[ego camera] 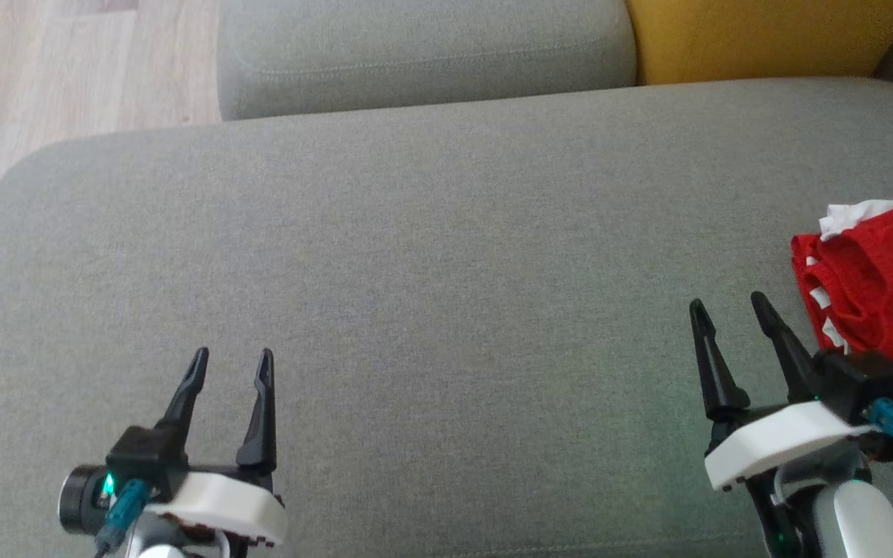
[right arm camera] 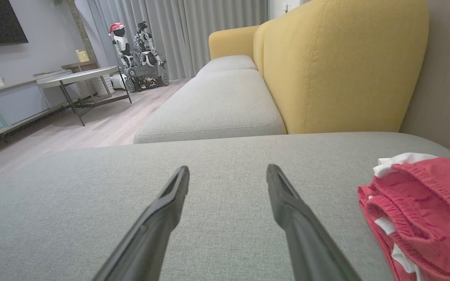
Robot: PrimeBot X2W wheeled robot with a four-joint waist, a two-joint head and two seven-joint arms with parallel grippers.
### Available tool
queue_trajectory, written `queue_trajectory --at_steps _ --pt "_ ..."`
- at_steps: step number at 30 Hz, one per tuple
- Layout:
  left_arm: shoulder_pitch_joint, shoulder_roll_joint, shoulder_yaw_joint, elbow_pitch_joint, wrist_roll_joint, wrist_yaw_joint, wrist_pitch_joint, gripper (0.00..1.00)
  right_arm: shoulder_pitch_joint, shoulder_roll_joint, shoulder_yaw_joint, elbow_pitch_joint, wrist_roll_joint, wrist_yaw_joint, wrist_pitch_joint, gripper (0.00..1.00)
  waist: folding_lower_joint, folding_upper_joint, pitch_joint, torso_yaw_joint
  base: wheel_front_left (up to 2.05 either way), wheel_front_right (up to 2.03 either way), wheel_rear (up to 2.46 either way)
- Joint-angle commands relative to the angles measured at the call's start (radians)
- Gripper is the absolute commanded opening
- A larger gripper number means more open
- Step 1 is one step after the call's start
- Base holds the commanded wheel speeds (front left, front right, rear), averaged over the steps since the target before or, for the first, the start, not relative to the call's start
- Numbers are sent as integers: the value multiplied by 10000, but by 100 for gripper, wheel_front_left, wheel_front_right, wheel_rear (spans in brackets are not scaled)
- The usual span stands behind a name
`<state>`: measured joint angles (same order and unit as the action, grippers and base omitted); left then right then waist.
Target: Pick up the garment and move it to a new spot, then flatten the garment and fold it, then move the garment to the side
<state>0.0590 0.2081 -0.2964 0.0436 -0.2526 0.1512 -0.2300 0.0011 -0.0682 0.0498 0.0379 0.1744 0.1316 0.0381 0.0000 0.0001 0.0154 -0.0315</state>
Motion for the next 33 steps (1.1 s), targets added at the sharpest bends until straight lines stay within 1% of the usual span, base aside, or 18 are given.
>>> queue_trajectory --at_steps 1,15,29,33 --pt "-233 195 304 -258 -85 96 16 100 -135 55 161 -464 -99 -9 51 100 0 -1 -116 -12 0 0 0" --pt "-51 347 253 -281 -182 126 110 100 204 107 140 -754 -193 -9 272 100 0 -1 -276 -25 0 0 0" --pt "-107 394 226 -303 -232 258 125 100 179 139 210 -698 -185 -9 271 100 0 -1 -229 -21 0 0 0" --pt "-113 404 201 -324 -197 354 135 100 180 146 211 -704 -198 -9 277 100 0 -1 -216 -1 0 0 0"
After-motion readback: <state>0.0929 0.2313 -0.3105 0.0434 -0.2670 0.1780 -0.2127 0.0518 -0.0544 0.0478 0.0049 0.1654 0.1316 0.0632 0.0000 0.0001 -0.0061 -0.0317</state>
